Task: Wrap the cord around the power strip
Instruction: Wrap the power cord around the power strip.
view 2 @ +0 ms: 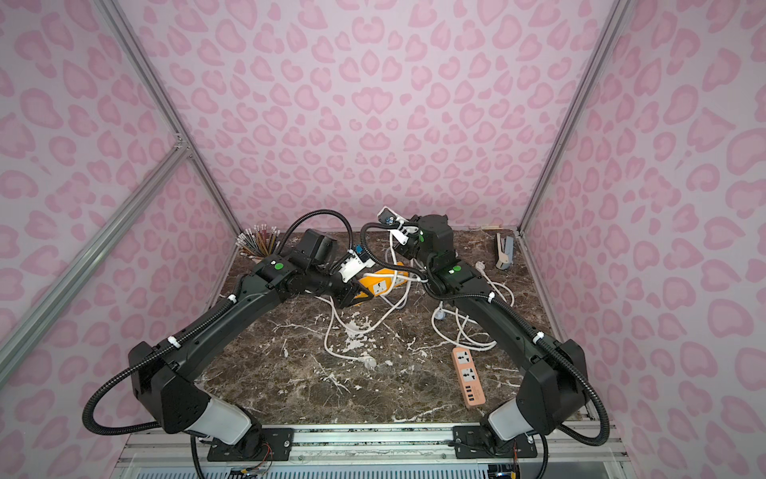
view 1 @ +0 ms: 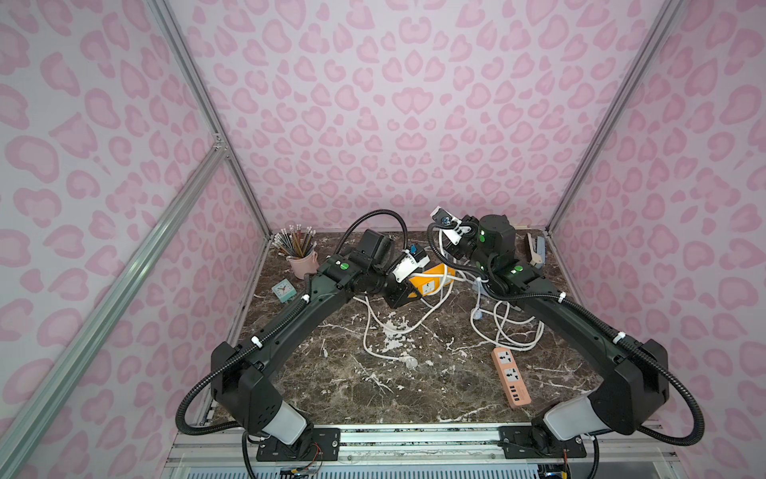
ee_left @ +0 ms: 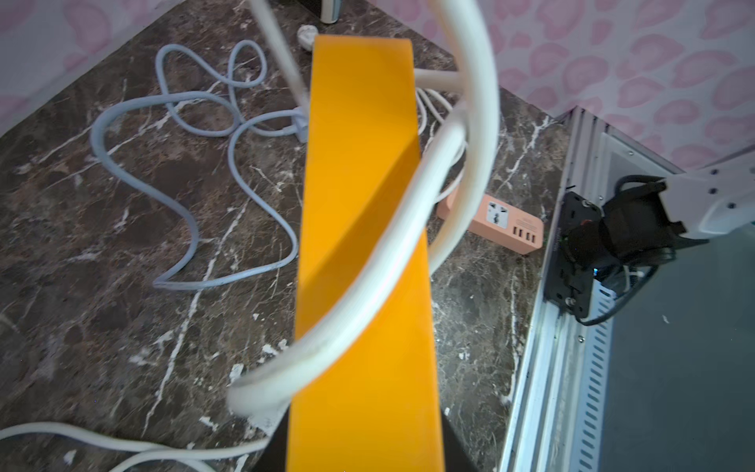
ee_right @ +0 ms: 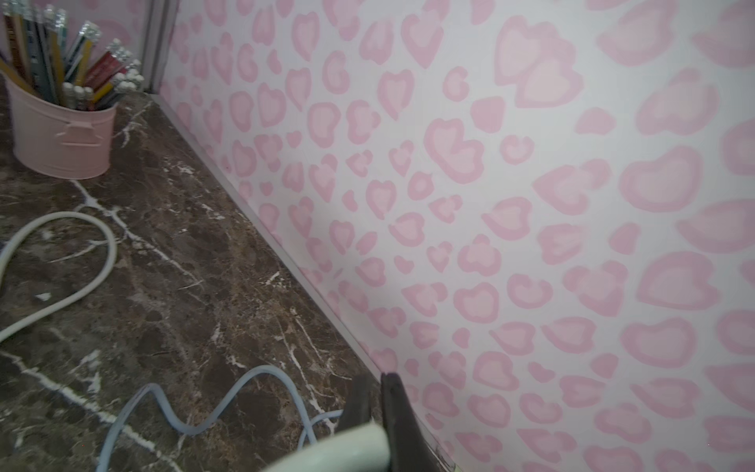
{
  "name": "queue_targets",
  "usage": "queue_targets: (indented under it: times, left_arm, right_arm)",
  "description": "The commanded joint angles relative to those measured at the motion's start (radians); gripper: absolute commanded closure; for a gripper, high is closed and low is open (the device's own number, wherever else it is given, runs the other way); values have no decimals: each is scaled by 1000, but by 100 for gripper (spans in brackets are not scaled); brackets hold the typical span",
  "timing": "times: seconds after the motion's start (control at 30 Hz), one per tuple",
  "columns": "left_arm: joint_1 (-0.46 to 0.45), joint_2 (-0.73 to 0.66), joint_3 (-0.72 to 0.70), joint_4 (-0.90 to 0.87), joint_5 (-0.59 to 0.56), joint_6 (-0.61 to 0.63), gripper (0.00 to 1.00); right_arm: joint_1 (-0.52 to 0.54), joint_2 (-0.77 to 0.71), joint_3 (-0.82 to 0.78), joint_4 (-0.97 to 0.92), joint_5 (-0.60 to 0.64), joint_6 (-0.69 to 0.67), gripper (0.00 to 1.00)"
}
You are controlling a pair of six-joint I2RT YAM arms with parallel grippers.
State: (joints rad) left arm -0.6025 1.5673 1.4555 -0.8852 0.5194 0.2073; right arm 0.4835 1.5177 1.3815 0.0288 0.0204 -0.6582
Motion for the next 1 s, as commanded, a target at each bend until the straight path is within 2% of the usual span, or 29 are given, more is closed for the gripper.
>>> queue_targets:
  times: [0.0,0.13,0.27,0.4,0.57,0.73,0.97]
  left_arm:
    - [-8,-13,-1,35,149,59,97]
    - [-8,-23,-8,55,247,94,98]
    - [-8,-66,-61,210,411,55,97]
    - [-5,-100,-94,345,510,-3,97]
    - [4,-104,-109,418,535,-55,97]
    - [12,-101,-109,521,530,-146,97]
    - [49,-147,-148,738,529,-315,97]
  right_arm:
    - [-24,56,85,-176,-136,44,100]
    - [-52,109,120,-237,-156,66,99]
    - [-117,114,100,-189,-374,163,88]
    - [-173,115,59,-117,-581,287,61]
    - [-224,121,-91,138,-718,533,40]
    - [-233,157,-208,362,-732,743,29]
    - [-230,209,-395,679,-572,998,28]
